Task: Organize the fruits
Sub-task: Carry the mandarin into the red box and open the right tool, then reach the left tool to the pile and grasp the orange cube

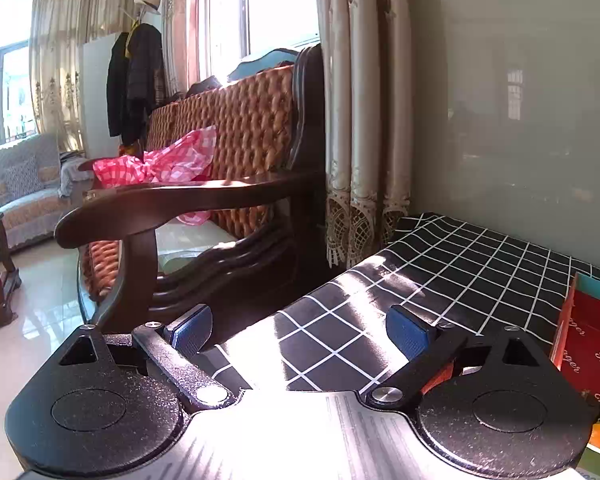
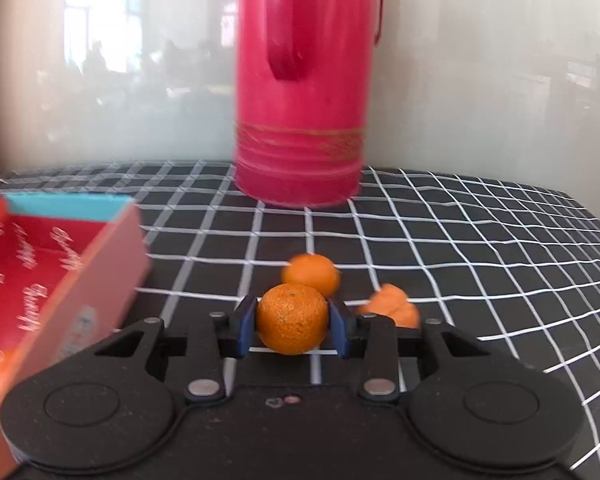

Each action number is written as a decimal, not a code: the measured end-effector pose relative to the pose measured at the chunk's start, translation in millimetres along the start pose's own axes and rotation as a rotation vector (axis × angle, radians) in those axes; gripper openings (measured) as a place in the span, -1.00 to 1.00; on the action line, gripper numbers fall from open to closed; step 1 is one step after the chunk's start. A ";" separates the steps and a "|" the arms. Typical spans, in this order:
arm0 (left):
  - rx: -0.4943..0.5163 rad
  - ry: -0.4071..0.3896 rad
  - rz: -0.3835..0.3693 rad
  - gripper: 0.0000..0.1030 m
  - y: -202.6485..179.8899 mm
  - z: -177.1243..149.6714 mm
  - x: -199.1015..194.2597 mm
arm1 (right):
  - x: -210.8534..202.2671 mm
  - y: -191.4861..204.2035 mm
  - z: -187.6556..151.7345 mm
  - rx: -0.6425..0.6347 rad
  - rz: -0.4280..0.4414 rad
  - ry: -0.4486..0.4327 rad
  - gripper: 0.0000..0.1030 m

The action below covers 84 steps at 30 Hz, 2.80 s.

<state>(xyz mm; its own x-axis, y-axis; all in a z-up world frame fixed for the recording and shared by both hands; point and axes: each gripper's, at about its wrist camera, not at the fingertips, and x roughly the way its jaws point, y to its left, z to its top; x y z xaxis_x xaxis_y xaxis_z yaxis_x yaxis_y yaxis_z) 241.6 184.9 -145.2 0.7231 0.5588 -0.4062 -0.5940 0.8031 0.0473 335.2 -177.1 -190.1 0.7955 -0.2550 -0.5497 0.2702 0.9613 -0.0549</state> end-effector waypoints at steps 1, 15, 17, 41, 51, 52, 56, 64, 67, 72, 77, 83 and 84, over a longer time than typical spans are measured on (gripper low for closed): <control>-0.008 0.003 0.004 0.81 2.6 0.3 1.2 | -6.3 2.0 0.3 0.001 0.018 -0.020 -0.43; -0.078 0.043 0.057 0.82 31.1 -1.6 13.7 | -67.7 65.0 -6.6 -0.131 0.475 -0.154 -0.42; -0.076 0.039 0.058 0.82 31.3 -1.0 13.1 | -68.7 76.3 -9.3 -0.169 0.489 -0.139 -0.40; 0.061 -0.060 -0.083 0.84 -43.2 -2.1 -28.6 | -83.4 -5.9 -1.3 -0.011 -0.067 -0.313 0.89; 0.172 -0.132 -0.334 0.85 -128.8 -15.6 -84.8 | -76.6 -86.5 -1.7 0.115 -0.403 -0.266 0.89; 0.181 -0.131 -0.363 0.85 -138.4 -18.4 -91.0 | -77.5 -92.8 -2.3 0.113 -0.427 -0.264 0.89; 0.237 -0.145 -0.468 0.85 -176.5 -30.4 -117.0 | -81.3 -116.0 -6.9 0.099 -0.526 -0.270 0.89; 0.364 -0.089 -0.663 0.85 -265.4 -59.9 -157.5 | -94.6 -165.2 -17.5 0.138 -0.608 -0.252 0.89; 0.400 -0.096 -0.686 0.84 -295.0 -68.7 -168.3 | -96.9 -182.2 -18.9 0.155 -0.622 -0.238 0.89; 0.410 -0.054 -0.711 0.84 -336.2 -76.7 -175.4 | -105.6 -203.3 -20.0 0.199 -0.618 -0.246 0.89; 0.437 -0.047 -0.705 0.81 -365.6 -87.6 -184.4 | -112.8 -209.9 -19.1 0.215 -0.602 -0.256 0.89; 0.466 0.001 -0.707 0.60 -386.1 -97.8 -182.8 | -118.4 -214.9 -19.5 0.229 -0.598 -0.263 0.89; 0.467 0.014 -0.705 0.60 -390.3 -99.5 -180.8 | -118.7 -216.6 -19.5 0.232 -0.598 -0.261 0.89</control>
<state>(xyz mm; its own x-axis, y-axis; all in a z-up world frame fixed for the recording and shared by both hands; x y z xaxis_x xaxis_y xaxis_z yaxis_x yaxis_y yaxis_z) 307.6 -250.1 -181.0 0.8634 -0.1053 -0.4934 0.2035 0.9676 0.1494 171.7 -353.1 -129.3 0.5700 -0.7793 -0.2604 0.7891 0.6075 -0.0906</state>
